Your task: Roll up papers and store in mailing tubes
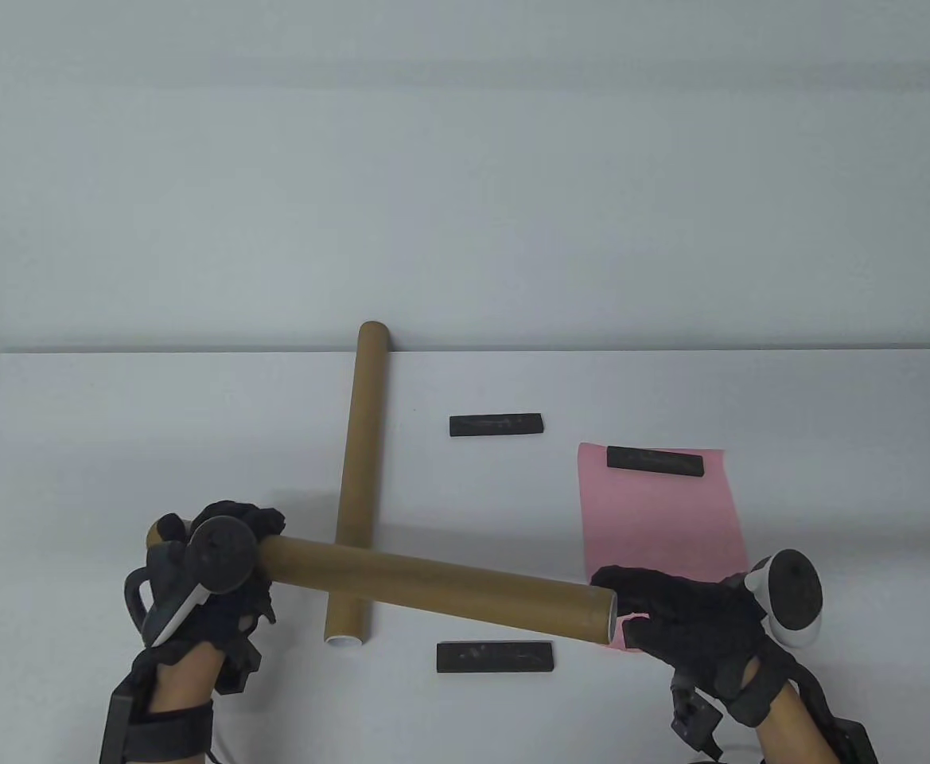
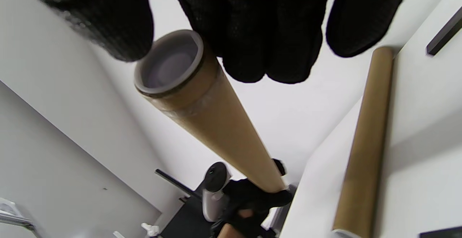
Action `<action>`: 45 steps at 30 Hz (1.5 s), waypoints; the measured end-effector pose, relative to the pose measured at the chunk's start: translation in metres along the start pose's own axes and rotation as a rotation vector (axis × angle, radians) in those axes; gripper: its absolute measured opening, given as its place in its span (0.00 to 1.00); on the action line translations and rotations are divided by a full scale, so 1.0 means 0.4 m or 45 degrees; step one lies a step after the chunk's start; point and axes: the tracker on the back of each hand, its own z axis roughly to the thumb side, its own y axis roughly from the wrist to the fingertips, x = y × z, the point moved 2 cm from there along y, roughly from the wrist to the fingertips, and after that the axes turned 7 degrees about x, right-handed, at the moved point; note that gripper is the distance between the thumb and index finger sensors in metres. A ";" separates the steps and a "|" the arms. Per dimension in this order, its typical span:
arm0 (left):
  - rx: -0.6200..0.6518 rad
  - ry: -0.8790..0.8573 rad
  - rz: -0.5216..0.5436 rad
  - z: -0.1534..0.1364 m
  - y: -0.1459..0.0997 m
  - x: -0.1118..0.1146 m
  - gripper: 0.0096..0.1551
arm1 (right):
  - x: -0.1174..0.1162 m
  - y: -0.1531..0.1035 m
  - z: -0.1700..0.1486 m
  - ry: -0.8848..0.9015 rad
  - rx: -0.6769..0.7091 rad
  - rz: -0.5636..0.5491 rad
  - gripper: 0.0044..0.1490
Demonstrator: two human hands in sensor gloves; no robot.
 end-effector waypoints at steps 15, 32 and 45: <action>-0.029 0.001 0.043 0.020 -0.008 -0.006 0.42 | 0.012 -0.009 -0.034 -0.066 -0.143 -0.133 0.32; 0.100 0.193 0.136 0.097 -0.034 0.005 0.43 | 0.090 -0.053 -0.006 -0.811 -0.294 -0.530 0.24; -0.055 0.380 0.202 0.052 -0.025 0.000 0.43 | 0.310 -0.067 -0.085 -1.652 -1.099 -0.314 0.24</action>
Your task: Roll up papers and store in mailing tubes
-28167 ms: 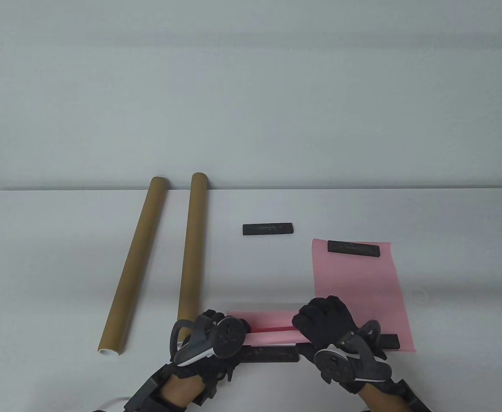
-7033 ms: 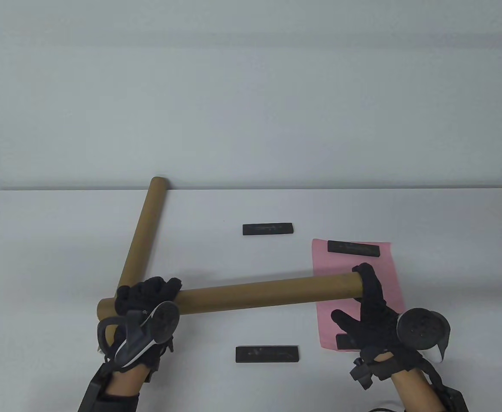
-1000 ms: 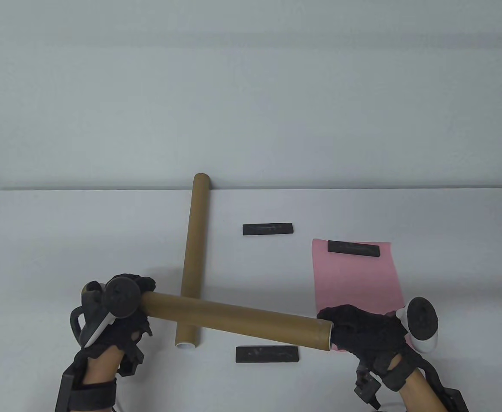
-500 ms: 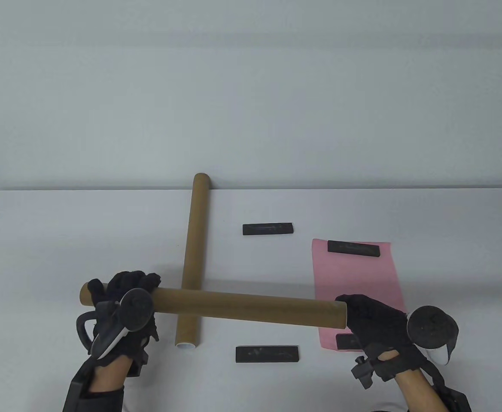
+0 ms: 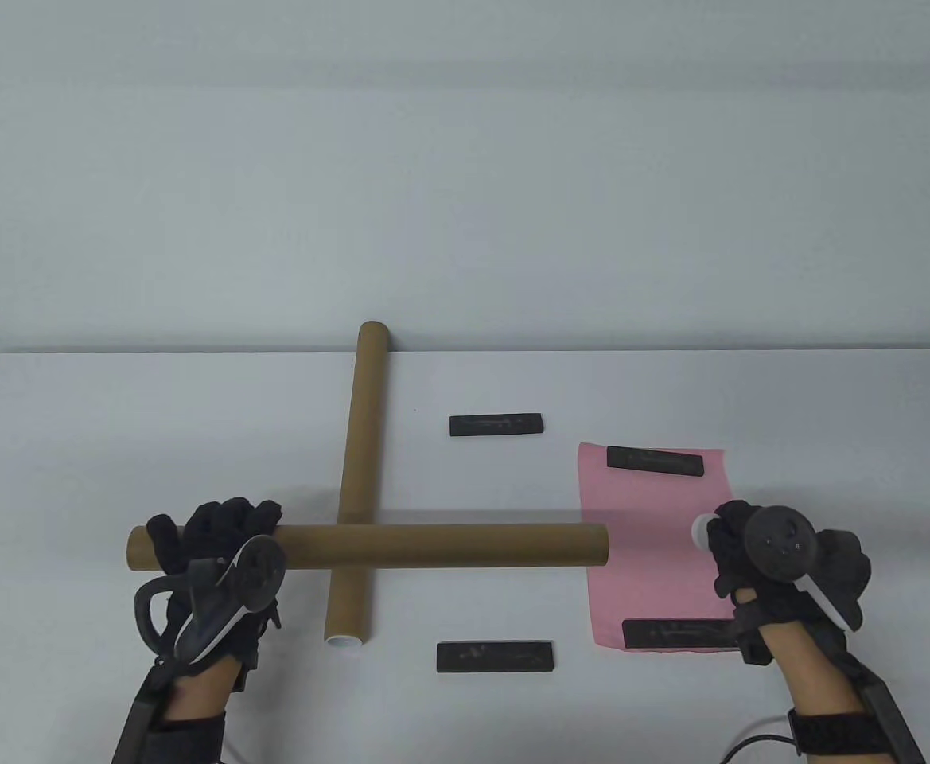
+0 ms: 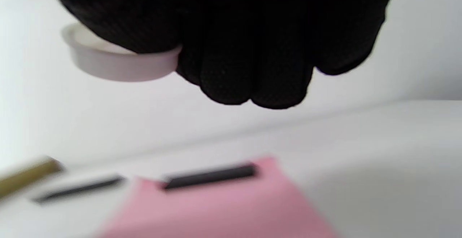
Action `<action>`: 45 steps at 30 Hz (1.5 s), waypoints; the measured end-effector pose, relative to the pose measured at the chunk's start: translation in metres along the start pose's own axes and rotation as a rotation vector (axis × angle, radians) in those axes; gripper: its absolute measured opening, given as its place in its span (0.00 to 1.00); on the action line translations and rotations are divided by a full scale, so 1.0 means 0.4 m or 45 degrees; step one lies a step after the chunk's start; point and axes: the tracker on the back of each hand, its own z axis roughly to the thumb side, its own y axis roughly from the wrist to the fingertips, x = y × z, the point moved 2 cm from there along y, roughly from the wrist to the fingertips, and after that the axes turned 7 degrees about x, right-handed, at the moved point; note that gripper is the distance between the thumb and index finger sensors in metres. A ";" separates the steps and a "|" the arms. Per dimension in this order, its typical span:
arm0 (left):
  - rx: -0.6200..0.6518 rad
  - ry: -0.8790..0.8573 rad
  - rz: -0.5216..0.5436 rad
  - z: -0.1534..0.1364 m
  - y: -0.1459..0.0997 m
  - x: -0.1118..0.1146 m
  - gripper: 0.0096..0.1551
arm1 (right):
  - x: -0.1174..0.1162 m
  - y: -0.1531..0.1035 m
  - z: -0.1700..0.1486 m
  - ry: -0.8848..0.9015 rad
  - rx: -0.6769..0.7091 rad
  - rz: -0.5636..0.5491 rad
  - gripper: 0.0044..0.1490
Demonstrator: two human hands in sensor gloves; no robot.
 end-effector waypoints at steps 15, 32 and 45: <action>-0.006 -0.033 -0.013 -0.011 0.004 0.005 0.44 | -0.199 0.153 -0.239 -0.501 -0.504 0.474 0.24; -0.021 -0.052 -0.039 -0.019 0.010 0.015 0.44 | -0.206 0.161 -0.181 -0.681 -0.389 0.381 0.27; -0.064 -0.038 -0.075 -0.025 0.010 0.016 0.44 | 0.099 -0.152 0.208 0.037 0.395 -0.383 0.32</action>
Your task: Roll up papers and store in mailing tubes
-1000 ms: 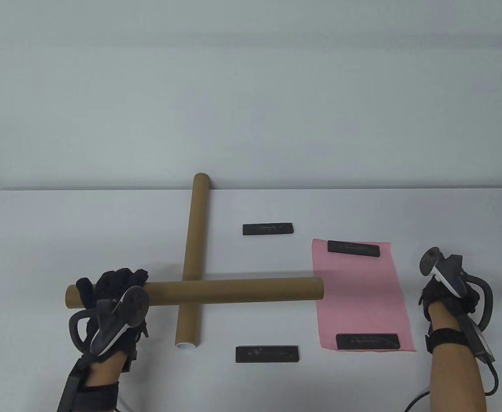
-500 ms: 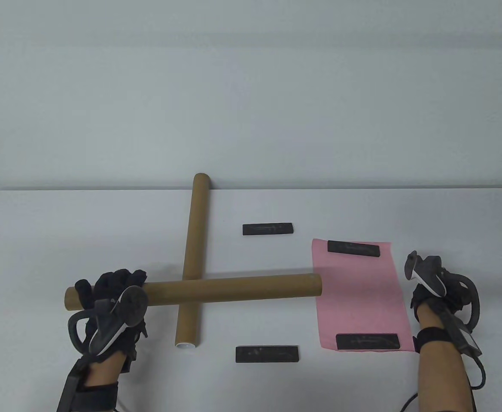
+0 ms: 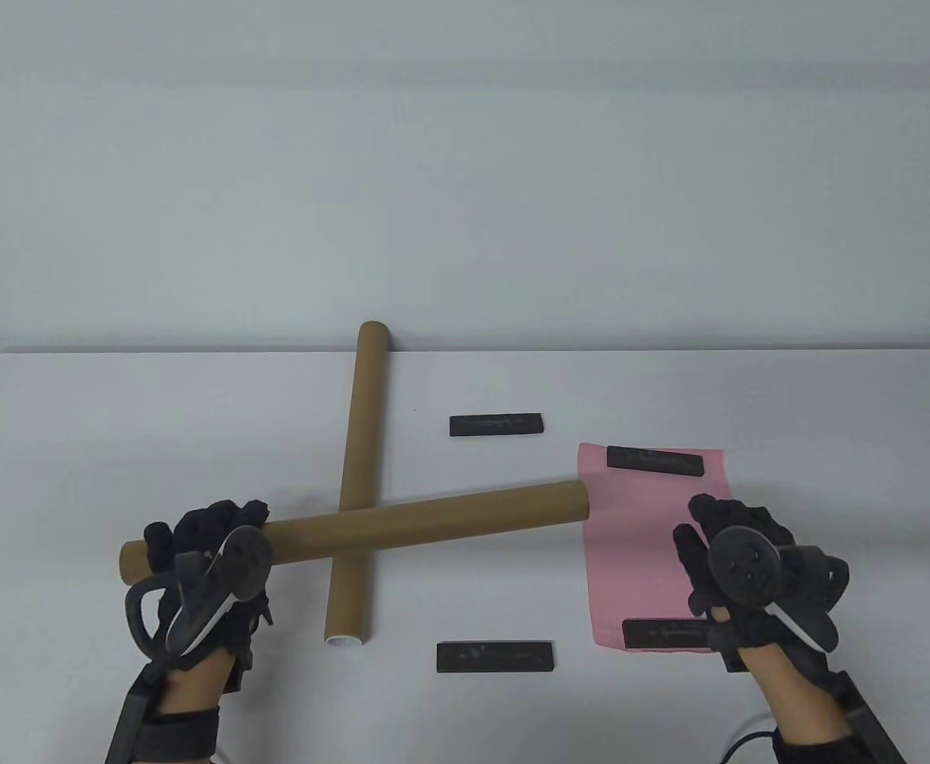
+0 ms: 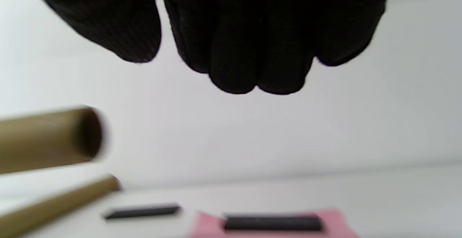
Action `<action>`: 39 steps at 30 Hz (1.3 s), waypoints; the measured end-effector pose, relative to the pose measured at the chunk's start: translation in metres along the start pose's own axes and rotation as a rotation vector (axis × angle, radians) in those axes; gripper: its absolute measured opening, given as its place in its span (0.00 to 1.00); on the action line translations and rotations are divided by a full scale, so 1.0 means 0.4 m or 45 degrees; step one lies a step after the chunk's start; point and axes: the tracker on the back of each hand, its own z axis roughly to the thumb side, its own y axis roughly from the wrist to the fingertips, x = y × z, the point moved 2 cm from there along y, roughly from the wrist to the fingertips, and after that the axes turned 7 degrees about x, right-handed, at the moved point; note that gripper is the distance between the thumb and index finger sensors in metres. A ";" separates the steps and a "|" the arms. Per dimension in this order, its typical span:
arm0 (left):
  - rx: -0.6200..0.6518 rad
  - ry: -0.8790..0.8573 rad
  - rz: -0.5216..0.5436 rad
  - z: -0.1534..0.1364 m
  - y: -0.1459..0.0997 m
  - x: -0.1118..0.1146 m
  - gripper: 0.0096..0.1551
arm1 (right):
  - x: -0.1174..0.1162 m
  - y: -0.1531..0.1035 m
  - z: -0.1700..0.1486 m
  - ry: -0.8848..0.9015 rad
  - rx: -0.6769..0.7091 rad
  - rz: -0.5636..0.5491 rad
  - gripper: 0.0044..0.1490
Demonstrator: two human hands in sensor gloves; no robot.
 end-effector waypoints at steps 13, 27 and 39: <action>-0.071 -0.298 -0.373 -0.014 0.030 0.058 0.53 | 0.000 -0.064 0.040 0.049 0.155 -0.186 0.33; -0.358 -0.465 -0.640 -0.013 0.112 0.107 0.57 | 0.008 -0.067 0.020 0.165 0.169 -0.154 0.34; -0.568 -0.440 -0.845 -0.032 0.183 0.153 0.57 | -0.020 -0.061 -0.004 0.239 0.146 -0.065 0.36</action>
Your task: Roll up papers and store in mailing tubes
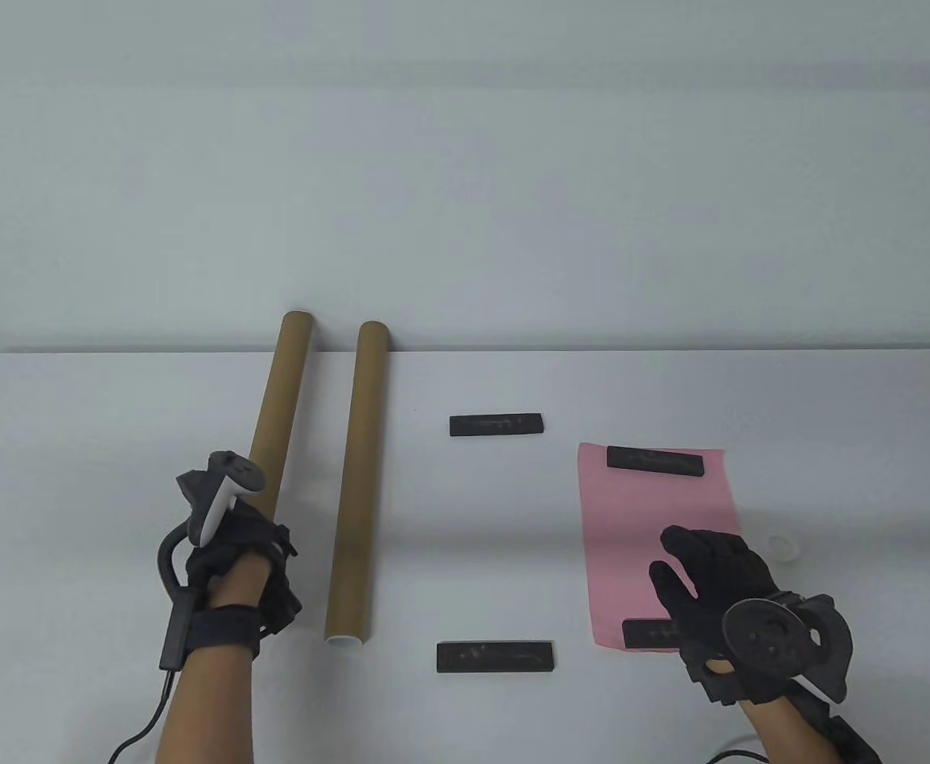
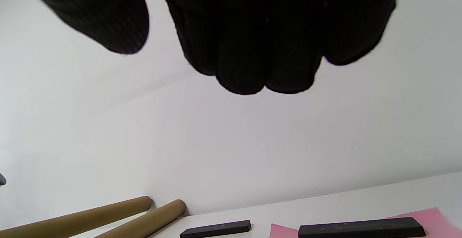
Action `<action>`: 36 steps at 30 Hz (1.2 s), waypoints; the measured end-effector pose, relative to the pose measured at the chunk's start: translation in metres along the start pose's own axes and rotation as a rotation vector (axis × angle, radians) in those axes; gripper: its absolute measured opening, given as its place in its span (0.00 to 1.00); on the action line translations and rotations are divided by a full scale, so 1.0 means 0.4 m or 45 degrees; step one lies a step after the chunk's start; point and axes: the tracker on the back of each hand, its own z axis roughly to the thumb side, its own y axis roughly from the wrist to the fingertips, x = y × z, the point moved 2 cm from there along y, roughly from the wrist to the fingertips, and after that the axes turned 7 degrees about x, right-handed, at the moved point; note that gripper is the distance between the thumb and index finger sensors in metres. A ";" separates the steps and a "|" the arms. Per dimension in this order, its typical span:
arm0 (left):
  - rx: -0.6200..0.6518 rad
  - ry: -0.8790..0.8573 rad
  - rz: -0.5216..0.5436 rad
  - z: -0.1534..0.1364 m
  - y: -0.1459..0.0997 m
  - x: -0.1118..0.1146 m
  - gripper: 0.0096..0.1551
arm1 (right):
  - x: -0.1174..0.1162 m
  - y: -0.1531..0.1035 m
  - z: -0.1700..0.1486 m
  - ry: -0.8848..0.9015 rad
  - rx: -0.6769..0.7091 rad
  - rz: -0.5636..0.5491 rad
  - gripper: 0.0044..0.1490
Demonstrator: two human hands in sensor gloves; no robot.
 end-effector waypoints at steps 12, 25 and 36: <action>-0.039 0.040 -0.026 0.026 0.035 0.040 0.56 | -0.013 -0.001 -0.009 0.019 -0.009 0.047 0.37; -0.077 0.345 0.043 0.033 0.078 0.074 0.56 | -0.015 -0.001 -0.010 0.021 0.000 0.058 0.39; -0.072 0.401 0.021 0.032 0.095 0.089 0.58 | -0.015 -0.001 -0.009 0.014 0.003 0.067 0.39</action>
